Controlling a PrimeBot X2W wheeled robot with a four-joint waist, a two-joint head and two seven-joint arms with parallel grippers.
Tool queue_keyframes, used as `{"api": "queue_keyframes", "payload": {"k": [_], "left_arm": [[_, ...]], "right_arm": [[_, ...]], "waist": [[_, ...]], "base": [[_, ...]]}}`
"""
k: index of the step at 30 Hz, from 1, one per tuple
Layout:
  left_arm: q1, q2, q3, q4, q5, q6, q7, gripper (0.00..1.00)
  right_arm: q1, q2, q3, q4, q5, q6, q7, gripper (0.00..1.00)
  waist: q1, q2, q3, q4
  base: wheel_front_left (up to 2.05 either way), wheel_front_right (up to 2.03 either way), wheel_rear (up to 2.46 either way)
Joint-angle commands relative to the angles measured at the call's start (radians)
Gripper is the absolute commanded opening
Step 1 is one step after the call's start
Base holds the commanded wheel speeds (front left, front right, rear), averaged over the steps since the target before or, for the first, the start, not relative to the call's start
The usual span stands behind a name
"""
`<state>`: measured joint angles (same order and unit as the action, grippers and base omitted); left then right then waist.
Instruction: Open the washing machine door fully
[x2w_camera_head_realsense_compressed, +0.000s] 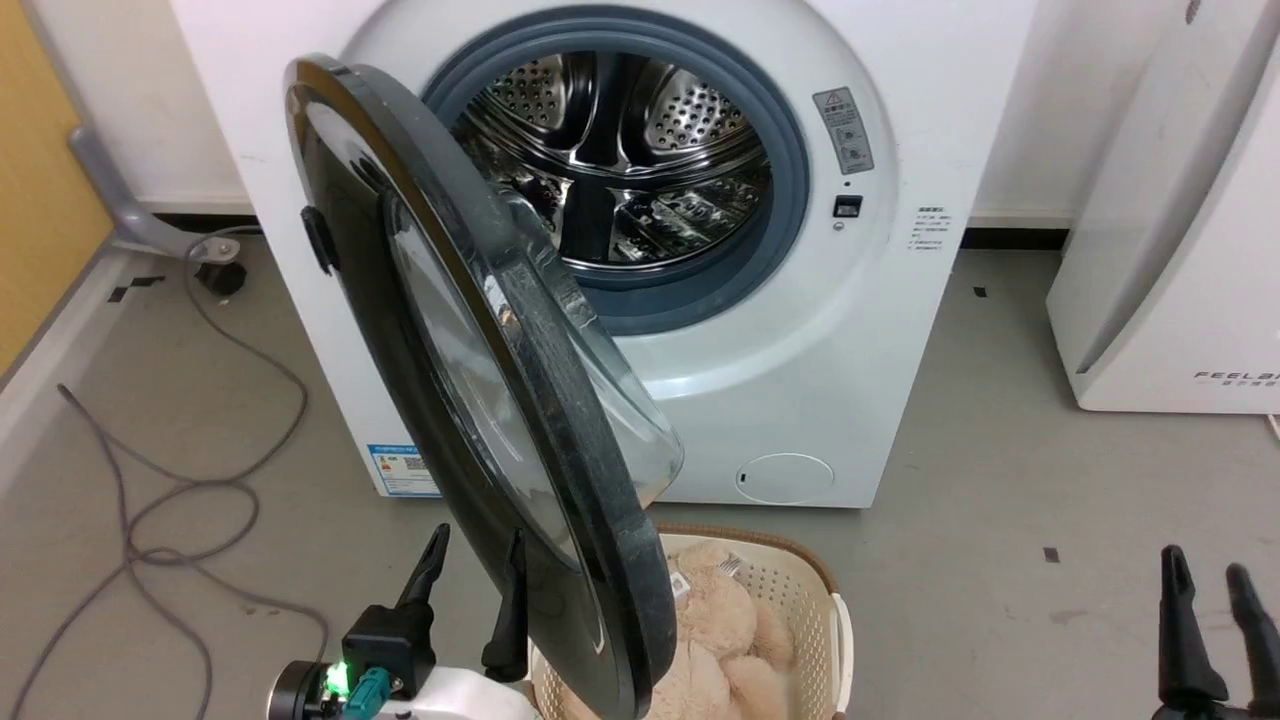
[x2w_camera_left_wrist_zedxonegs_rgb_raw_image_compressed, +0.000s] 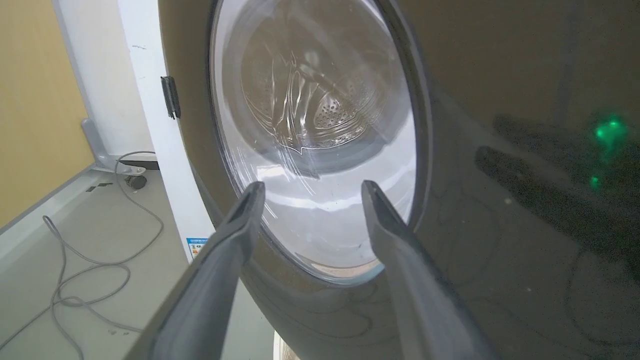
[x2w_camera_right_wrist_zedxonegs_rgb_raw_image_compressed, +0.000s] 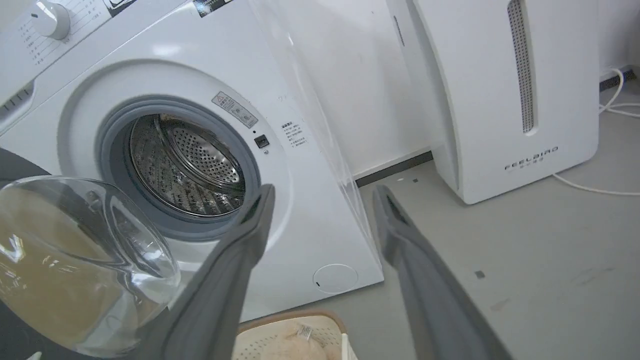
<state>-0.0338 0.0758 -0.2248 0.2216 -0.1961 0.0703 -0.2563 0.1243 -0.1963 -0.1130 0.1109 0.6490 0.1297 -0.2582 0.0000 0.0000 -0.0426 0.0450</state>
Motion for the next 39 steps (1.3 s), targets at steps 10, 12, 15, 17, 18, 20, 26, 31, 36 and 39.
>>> {"api": "queue_keyframes", "payload": {"k": [10,12,15,17,18,20,26,31,36,39], "left_arm": [[0.016,0.009,0.003,-0.001,-0.004,0.0,-0.006,1.0],[0.015,0.01,0.002,0.0,-0.004,0.0,-0.006,1.0],[0.012,0.011,0.0,0.001,-0.004,-0.001,-0.006,1.0],[0.01,0.011,-0.001,0.002,-0.005,-0.001,-0.006,1.0],[0.01,0.011,-0.001,0.002,-0.006,0.0,-0.006,1.0],[0.01,0.011,0.0,0.002,-0.007,0.001,-0.006,1.0],[0.014,0.012,-0.004,0.016,-0.02,-0.005,-0.001,0.0],[0.011,0.014,-0.008,0.018,-0.027,-0.005,0.0,0.0],[0.007,0.02,-0.008,0.004,-0.025,0.005,0.002,0.0],[0.002,0.025,-0.005,-0.027,-0.025,0.011,0.005,0.0]], "right_arm": [[0.059,0.14,-0.012,-0.3,-0.564,0.001,0.142,1.0],[0.074,0.144,0.013,-0.314,-0.591,0.001,0.175,1.0],[0.096,0.145,0.036,-0.305,-0.574,0.001,0.208,1.0],[0.105,0.146,0.039,-0.29,-0.553,0.001,0.213,1.0],[0.107,0.146,0.037,-0.281,-0.547,0.001,0.213,1.0],[0.106,0.146,0.034,-0.269,-0.534,0.001,0.209,1.0],[0.084,0.146,0.028,-0.248,-0.517,0.001,0.207,1.0],[0.076,0.146,0.028,-0.244,-0.517,0.001,0.208,1.0],[0.074,0.146,0.026,-0.242,-0.509,0.001,0.208,1.0],[0.075,0.146,0.024,-0.241,-0.504,0.001,0.207,1.0]], "waist": [[0.0,0.0,0.001,-0.012],[0.0,0.0,0.002,-0.012],[0.0,0.0,0.004,-0.01],[0.0,0.0,0.005,-0.008],[0.0,0.0,0.006,-0.008],[0.0,0.0,0.006,-0.009],[0.0,0.0,0.007,-0.015],[0.0,0.0,0.01,-0.015],[0.0,0.0,0.014,-0.015],[0.0,0.0,0.016,-0.013]], "base": [[0.0,0.0,0.0],[0.0,0.0,0.0],[0.0,0.0,0.0],[0.0,0.0,0.0],[0.0,0.0,0.0],[0.0,0.0,0.0],[0.0,0.0,0.0],[0.0,0.0,0.0],[0.0,0.0,0.0],[0.0,0.0,0.0]]}}
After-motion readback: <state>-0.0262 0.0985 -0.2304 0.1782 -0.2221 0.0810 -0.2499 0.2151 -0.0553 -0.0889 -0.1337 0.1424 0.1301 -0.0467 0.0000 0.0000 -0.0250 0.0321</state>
